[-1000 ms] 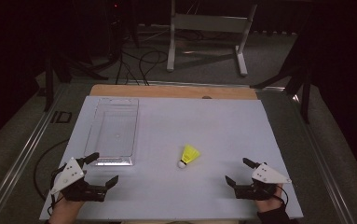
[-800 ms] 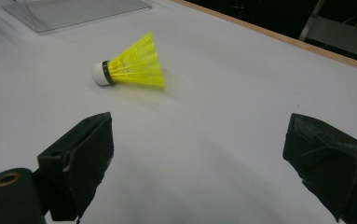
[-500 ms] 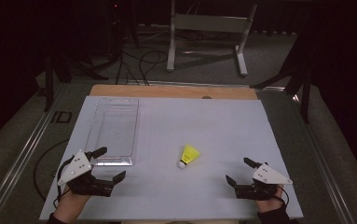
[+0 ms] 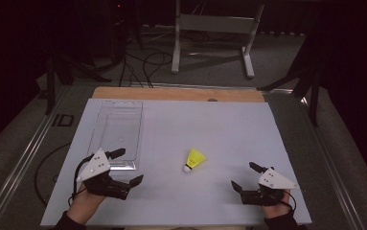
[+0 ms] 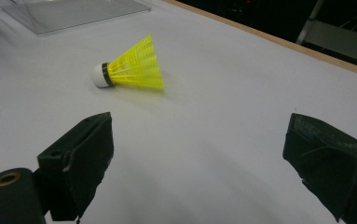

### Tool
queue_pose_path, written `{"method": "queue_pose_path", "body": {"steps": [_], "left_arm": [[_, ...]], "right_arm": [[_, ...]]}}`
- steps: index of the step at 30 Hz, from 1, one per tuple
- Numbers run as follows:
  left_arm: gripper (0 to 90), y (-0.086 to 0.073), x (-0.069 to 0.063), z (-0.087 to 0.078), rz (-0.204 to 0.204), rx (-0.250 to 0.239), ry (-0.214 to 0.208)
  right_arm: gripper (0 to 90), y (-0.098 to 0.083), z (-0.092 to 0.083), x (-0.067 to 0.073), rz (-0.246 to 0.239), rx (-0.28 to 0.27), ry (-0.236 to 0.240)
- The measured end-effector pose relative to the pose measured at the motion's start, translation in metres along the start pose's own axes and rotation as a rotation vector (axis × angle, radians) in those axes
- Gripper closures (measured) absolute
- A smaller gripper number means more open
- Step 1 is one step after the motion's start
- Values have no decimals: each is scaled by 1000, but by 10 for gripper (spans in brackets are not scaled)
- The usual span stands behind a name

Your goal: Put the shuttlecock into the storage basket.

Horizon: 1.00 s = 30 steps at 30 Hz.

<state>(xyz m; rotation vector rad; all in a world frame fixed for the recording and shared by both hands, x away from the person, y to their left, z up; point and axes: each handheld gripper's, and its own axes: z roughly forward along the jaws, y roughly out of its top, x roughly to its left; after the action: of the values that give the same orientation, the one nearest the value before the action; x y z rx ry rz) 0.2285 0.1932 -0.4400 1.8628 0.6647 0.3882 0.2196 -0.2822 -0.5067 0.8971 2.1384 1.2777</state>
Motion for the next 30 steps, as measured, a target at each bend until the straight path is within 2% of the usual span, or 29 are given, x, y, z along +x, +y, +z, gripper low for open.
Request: {"method": "queue_pose_path", "body": {"steps": [11,14,17,18,27,30], "left_arm": [[3,12,-8,25,23,42,-67],[3,15,-11,33,28,69,-75],[3,16,-12,37,19,80,-78],[3,18,-11,44,8,116,-63],[3,25,-14,63,0,129,-62],[3,25,-16,70,7,155,-58]], "right_arm": [[90,0,0,0,0,3,4],[89,0,0,1,-1,2,7],[89,0,0,1,0,3,7],[89,-1,0,0,4,8,9],[89,-1,1,0,6,9,13],[89,-1,1,1,2,10,13]]}}
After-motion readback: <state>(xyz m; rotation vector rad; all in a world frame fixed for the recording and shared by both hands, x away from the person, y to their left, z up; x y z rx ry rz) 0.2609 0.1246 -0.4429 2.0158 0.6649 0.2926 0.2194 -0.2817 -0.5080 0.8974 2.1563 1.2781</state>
